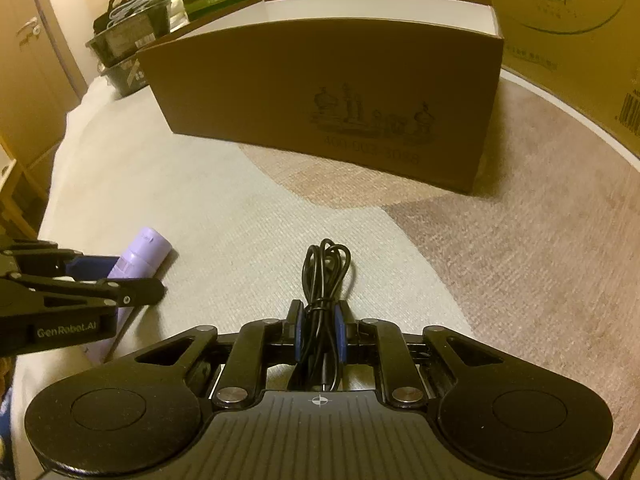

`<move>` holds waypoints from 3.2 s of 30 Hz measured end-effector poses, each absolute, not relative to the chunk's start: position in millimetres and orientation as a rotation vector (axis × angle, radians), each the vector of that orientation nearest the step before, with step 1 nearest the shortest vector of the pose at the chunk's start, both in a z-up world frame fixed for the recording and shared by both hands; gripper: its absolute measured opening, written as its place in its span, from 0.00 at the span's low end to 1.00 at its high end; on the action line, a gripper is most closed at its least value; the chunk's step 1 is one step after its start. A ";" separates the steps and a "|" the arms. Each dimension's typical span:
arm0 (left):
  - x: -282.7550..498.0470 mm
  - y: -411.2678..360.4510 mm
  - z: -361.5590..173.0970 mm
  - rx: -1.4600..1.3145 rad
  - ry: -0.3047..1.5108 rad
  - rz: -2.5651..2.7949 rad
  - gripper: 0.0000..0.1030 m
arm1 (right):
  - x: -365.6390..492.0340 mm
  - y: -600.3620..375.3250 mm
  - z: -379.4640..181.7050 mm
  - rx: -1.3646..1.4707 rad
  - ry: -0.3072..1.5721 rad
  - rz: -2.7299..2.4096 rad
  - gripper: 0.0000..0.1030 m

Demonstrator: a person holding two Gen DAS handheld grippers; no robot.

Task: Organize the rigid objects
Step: 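Lift the purple tube and black cable and carry them toward the brown box, then lower the purple tube and cable into the box and open both tools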

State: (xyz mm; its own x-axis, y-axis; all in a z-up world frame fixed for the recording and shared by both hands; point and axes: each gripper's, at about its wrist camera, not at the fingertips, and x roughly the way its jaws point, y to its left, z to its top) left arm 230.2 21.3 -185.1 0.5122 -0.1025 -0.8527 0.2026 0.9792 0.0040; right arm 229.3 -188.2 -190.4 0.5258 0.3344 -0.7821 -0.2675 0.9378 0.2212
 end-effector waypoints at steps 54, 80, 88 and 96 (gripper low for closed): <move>220.1 24.2 -143.7 0.103 0.919 -0.175 0.29 | 227.7 -190.6 -151.5 0.134 0.878 0.406 0.14; 306.9 15.5 -62.5 0.164 0.740 -0.225 0.29 | 304.7 -186.6 -77.9 0.153 0.719 0.442 0.14; 352.5 12.4 -46.9 0.184 0.726 -0.234 0.29 | 354.1 -184.8 -61.8 0.207 0.715 0.447 0.14; 394.2 12.1 -40.9 0.205 0.727 -0.233 0.29 | 396.5 -177.4 -57.6 0.231 0.730 0.441 0.14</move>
State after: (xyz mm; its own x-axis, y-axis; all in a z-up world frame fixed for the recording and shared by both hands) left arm 394.2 12.1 -40.9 0.7236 -0.1383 -0.6763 0.2801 0.9543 0.1045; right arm 396.5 -177.4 -57.6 0.6590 0.4647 -0.5914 -0.3069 0.8840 0.3526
